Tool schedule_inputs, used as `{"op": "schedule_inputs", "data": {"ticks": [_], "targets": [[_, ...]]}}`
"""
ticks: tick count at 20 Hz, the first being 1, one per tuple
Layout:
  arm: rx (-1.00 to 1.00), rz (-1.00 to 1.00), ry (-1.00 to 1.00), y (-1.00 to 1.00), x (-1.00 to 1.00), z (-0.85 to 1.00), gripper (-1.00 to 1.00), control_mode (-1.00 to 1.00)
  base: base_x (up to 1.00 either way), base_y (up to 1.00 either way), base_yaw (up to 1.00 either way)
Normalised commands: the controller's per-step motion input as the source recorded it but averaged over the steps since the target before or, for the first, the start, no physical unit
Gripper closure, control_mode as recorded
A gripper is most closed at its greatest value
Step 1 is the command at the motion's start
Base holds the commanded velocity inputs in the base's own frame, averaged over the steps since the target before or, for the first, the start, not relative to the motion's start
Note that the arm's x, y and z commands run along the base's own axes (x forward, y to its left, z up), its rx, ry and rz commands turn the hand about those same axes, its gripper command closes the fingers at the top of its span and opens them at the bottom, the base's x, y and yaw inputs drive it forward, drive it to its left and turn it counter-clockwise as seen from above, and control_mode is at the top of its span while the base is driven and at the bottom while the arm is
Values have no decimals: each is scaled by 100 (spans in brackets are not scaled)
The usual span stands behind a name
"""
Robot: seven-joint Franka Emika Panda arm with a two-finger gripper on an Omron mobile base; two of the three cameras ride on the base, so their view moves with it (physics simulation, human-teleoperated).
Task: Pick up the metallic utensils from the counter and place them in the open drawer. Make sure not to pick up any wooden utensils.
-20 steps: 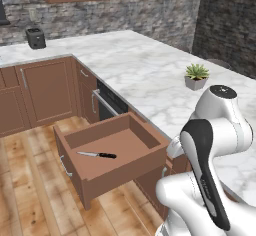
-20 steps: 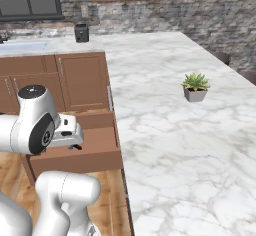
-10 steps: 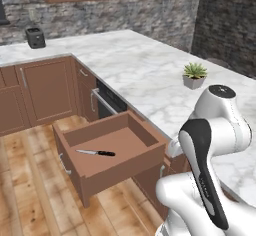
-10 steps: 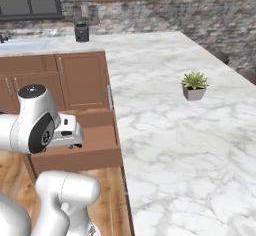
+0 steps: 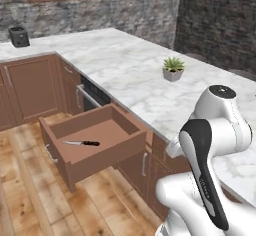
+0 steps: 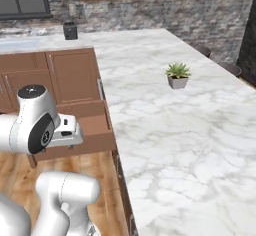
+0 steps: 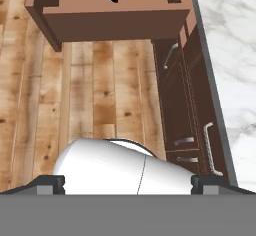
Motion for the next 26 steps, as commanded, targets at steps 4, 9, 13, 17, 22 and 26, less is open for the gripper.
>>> {"op": "schedule_inputs", "data": {"ticks": [4, 9, 13, 17, 22, 26], "targets": [[0, 0, 0, 0, 0, 0, -100, 100, -96, -32, -48], [0, 0, 0, 0, 0, 0, -100, 100, -93, -25, -53], [0, 0, 0, 0, 0, 0, -100, 100, -100, -3, -40], [0, 0, 0, 0, 0, 0, -100, 100, -100, 0, -19], [0, 0, 0, 0, 0, 0, -100, 100, -97, -7, 0], [0, 0, 0, 0, 0, 0, -100, 100, -6, -91, -7]]}}
